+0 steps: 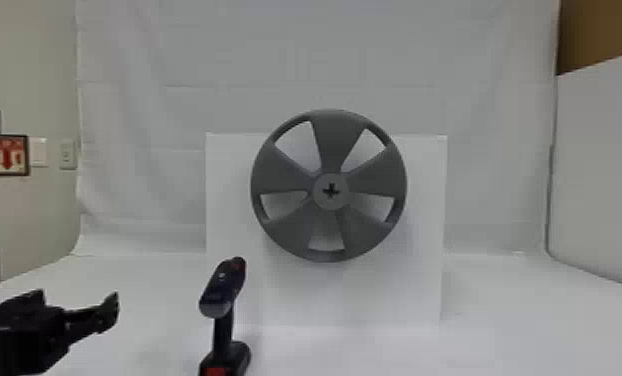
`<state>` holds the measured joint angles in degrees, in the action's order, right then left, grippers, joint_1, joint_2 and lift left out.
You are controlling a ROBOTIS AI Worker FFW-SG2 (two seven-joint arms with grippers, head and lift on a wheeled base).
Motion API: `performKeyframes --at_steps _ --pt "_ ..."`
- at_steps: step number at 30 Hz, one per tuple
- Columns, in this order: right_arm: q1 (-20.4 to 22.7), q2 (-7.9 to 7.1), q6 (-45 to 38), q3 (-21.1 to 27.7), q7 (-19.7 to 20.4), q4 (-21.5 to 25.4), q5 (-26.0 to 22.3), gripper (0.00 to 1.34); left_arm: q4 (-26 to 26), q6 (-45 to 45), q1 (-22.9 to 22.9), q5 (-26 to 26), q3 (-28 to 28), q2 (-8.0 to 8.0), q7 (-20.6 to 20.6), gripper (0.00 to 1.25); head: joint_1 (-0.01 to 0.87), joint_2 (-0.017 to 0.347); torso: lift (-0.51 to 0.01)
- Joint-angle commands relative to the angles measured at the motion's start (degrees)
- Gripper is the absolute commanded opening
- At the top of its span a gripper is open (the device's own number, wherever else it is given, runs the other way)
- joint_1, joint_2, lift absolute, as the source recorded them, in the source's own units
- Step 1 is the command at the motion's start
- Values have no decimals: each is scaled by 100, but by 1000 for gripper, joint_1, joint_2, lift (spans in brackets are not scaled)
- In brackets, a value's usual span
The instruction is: Grasp the drill and bring into the middle of wheel
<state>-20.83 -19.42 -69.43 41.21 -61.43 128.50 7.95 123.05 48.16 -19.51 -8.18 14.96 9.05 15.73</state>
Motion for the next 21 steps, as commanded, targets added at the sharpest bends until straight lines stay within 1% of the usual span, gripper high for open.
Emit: performKeyframes --at_steps 1,21 --pt "0 0 0 -17 -1 -9 5 1226 17 0 0 62 -19 0 0 1141 54 31 -403" --pt "9 35 0 10 -1 -9 58 1226 26 0 -9 106 -28 0 -9 1146 54 31 -403"
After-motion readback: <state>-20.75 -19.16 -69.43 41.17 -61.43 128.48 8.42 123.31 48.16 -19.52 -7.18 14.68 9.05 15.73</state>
